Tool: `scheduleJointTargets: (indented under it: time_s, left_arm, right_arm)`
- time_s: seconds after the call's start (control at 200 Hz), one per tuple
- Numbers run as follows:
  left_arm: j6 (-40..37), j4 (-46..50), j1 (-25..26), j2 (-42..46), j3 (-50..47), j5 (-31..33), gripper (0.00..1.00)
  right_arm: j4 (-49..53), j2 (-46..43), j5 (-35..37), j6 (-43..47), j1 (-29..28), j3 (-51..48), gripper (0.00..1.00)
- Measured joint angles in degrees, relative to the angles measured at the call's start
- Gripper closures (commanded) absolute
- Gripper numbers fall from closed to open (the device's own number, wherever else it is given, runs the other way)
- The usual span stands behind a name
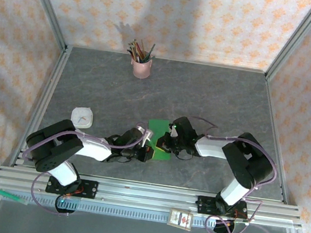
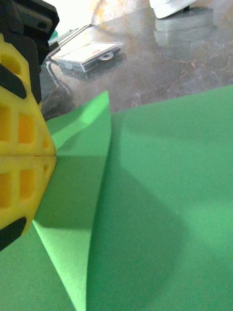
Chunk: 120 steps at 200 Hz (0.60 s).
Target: Fold a paper plane with a square sheet of paper (pick it up from the middle)
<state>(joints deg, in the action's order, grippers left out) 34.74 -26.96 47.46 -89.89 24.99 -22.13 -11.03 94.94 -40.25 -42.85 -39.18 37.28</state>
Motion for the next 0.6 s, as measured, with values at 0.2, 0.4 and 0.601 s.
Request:
scheduleJointTargets:
  time_s: [0.2, 0.4, 0.601]
  left_arm:
    - [-1.1, -0.8, 0.0, 0.0, -0.4, 0.0, 1.00]
    - [-1.8, -0.7, 0.0, 0.1, -0.4, 0.0, 1.00]
    - [-2.3, -0.2, 0.0, 0.3, -0.3, 0.1, 1.00]
  right_arm:
    - [1.1, -3.5, 0.4, 0.0, 0.2, 0.1, 0.93]
    - [0.2, -3.3, -0.2, -0.7, 0.1, -0.3, 0.93]
    - [-0.8, -1.6, -0.5, -0.8, -0.3, -0.7, 0.94]
